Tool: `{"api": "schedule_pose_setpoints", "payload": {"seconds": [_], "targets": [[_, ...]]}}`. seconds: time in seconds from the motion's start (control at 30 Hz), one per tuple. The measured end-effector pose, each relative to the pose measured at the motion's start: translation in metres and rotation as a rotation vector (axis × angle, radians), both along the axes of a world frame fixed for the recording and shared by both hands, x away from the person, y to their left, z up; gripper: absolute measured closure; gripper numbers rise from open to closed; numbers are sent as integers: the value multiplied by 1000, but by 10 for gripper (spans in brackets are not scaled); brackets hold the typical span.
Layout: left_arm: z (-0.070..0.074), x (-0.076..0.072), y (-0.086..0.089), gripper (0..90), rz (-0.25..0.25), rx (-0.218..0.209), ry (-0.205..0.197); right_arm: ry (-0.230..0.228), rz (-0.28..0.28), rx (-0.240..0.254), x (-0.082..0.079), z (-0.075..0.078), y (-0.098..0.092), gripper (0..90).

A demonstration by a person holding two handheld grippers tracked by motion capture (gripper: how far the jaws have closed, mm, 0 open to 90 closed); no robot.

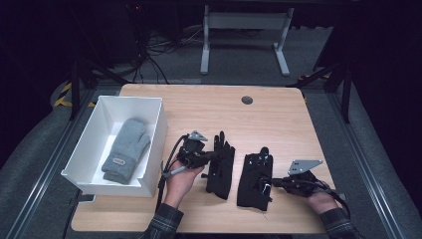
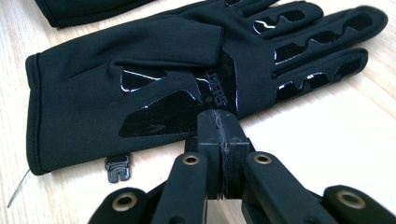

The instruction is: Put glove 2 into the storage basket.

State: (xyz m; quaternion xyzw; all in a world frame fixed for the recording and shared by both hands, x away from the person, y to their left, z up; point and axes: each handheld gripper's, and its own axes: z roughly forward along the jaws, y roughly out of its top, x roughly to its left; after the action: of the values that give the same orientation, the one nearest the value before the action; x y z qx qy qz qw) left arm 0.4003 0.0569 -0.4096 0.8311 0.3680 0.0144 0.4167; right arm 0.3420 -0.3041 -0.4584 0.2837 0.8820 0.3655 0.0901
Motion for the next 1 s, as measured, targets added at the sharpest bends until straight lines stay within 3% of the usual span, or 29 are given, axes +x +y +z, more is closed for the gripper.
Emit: {"api": "schedule_pose_setpoints", "payload": {"seconds": [0.73,1.0], "targets": [[16,0,-29,888,-74,-16,-24,-14,37,19,11,0,25,900],[15,0,-44,888,-112,-39,-12,-12,47,27,15,0,34,900]]}}
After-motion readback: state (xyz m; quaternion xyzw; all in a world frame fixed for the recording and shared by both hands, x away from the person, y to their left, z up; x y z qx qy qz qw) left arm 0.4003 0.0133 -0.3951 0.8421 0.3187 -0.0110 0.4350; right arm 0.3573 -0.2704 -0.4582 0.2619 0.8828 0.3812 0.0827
